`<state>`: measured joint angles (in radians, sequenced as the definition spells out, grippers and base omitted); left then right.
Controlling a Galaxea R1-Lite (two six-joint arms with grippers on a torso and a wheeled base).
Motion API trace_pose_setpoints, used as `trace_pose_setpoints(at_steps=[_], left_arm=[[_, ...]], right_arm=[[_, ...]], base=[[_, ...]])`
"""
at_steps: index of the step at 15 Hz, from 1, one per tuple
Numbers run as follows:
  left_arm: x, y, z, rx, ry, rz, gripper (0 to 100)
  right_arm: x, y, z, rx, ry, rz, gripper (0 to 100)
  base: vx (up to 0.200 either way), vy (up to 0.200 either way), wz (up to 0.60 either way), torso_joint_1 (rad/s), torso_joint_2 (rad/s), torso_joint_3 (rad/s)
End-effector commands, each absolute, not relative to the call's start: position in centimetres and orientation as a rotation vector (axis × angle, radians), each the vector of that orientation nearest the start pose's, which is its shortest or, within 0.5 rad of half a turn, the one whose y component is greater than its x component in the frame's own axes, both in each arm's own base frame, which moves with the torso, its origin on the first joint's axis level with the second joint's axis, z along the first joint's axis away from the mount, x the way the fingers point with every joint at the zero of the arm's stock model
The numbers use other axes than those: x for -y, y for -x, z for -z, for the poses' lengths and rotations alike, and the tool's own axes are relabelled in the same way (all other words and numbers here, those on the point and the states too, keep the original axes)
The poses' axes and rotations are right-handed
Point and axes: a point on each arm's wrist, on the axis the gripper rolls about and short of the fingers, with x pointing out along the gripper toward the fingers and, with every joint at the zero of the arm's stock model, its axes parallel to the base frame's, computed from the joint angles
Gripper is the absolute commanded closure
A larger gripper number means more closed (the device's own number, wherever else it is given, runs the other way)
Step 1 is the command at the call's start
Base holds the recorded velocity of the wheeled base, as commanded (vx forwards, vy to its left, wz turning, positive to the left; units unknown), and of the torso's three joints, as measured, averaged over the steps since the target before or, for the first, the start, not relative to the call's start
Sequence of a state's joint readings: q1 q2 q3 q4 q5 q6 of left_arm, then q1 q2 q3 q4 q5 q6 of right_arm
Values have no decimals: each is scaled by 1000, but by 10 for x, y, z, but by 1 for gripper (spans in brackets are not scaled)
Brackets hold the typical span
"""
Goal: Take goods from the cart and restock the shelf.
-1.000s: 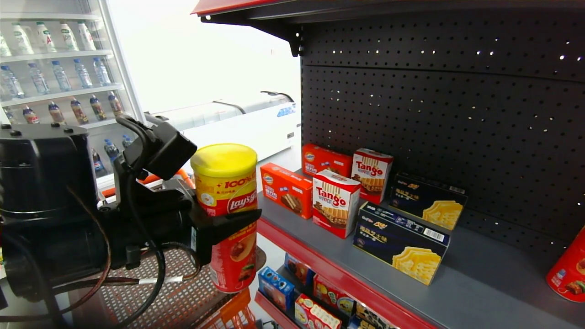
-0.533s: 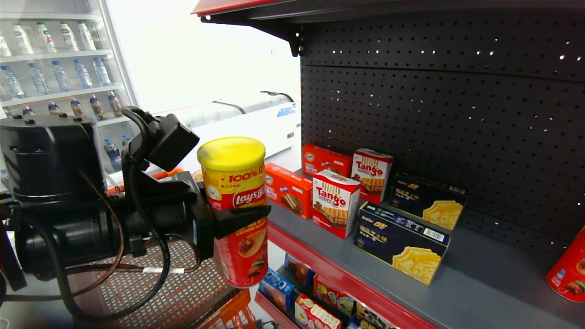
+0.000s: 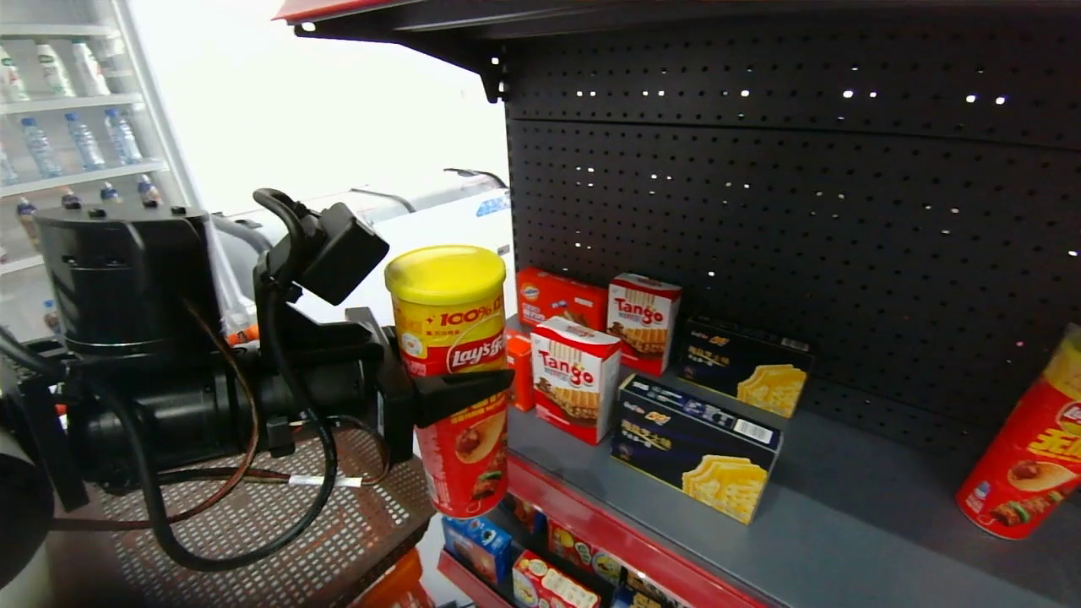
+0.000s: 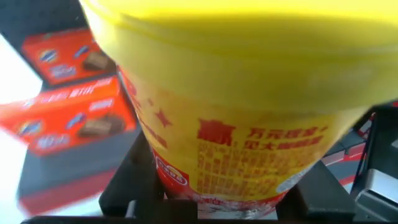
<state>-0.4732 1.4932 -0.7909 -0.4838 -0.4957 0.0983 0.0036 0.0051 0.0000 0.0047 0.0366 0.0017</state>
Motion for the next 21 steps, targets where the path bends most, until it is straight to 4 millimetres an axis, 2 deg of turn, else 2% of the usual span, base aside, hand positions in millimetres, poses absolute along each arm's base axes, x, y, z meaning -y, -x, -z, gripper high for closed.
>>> trace_pose_setpoints(at_steps=[1,7,15,19,21], left_arm=[[133,-223,-229,-151,-90,997,100],[152,-209,-241,-105,-96,1086,100],[152,-205,-243,-96,-96,1091,100],[152,-205,-242,-100,-96,1091,100],[153,-206,-243,-96,-96,1091,100]], right_arm=[[-1,22,-75,-9,-2,-40,0],[-1,22,-75,-9,-2,-40,0],[-1,22,-75,-9,-2,-40,0],[-1,22,-75,-9,-2,-40,0],[-1,22,-75,-9,-2,-40,0]], base=[[0,0,-600,17,-7,-7],[0,0,-500,0,3,4],[0,0,0,0,0,0],[0,0,-600,-4,2,2],[0,0,0,0,0,0]])
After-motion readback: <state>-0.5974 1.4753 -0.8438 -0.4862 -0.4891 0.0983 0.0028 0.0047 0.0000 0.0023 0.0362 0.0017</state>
